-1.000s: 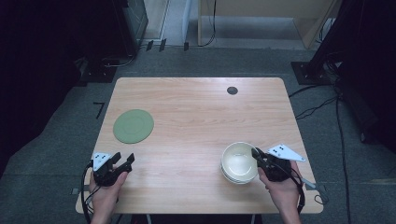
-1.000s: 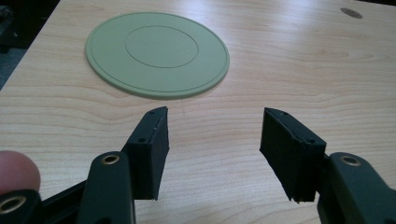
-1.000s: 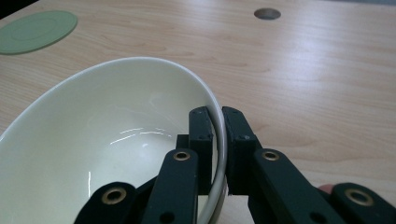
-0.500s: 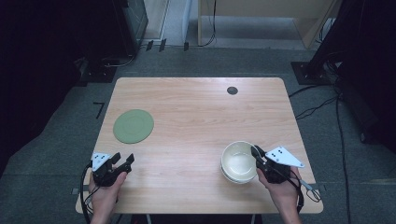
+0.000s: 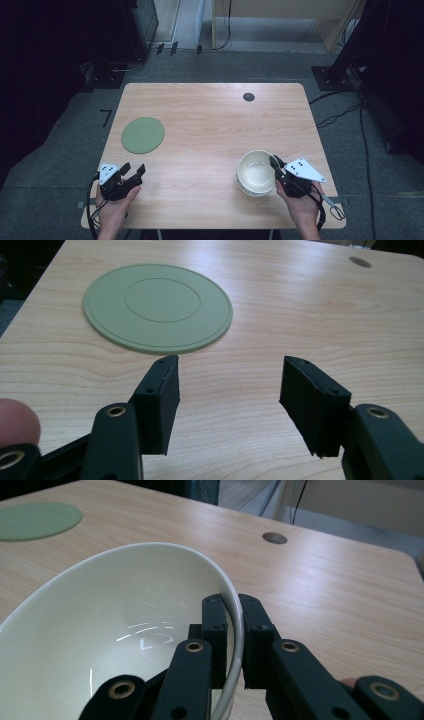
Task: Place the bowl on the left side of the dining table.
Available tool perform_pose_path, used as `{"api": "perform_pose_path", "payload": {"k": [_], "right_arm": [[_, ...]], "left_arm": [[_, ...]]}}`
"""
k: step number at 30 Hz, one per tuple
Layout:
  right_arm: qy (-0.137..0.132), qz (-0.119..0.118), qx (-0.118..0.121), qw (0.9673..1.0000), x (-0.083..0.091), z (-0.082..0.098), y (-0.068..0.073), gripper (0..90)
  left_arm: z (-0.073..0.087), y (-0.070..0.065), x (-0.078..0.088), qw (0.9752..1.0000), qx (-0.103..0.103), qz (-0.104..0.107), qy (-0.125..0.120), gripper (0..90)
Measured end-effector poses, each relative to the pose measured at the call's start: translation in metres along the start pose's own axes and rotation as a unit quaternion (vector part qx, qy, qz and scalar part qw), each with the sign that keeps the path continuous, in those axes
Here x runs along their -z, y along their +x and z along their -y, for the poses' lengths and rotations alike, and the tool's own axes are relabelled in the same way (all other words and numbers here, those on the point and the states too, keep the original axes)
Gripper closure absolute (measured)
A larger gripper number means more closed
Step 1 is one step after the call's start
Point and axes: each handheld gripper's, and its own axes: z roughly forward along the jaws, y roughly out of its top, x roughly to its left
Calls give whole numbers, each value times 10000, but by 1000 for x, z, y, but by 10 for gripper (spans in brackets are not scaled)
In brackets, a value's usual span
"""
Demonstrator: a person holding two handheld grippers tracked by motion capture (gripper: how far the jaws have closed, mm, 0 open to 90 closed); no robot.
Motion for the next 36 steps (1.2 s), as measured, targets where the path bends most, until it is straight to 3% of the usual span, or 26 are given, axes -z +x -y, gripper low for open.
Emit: {"api": "perform_pose_path", "payload": {"k": [9, 13, 21, 29, 36], "right_arm": [[-327, 38, -64, 9994, 11, -18, -1, 847], [-415, 15, -29, 9991, 12, -29, 1, 847], [-496, -114, -30, 9987, 8, -44, 8, 847], [-548, -326, -3, 9980, 0, -56, 26, 847], [-624, -570, 101, 9964, -10, -69, 49, 848]], "left_arm": [[-15, -9, 14, 9990, -46, 229, -378, 393], [-19, -11, 14, 9990, 48, 311, -318, 357], [-27, -21, 18, 9964, 123, 814, -220, 279], [-35, -30, 23, 9940, 190, 1044, -266, 272], [-42, -42, 25, 9937, 128, 1091, -224, 183]]}}
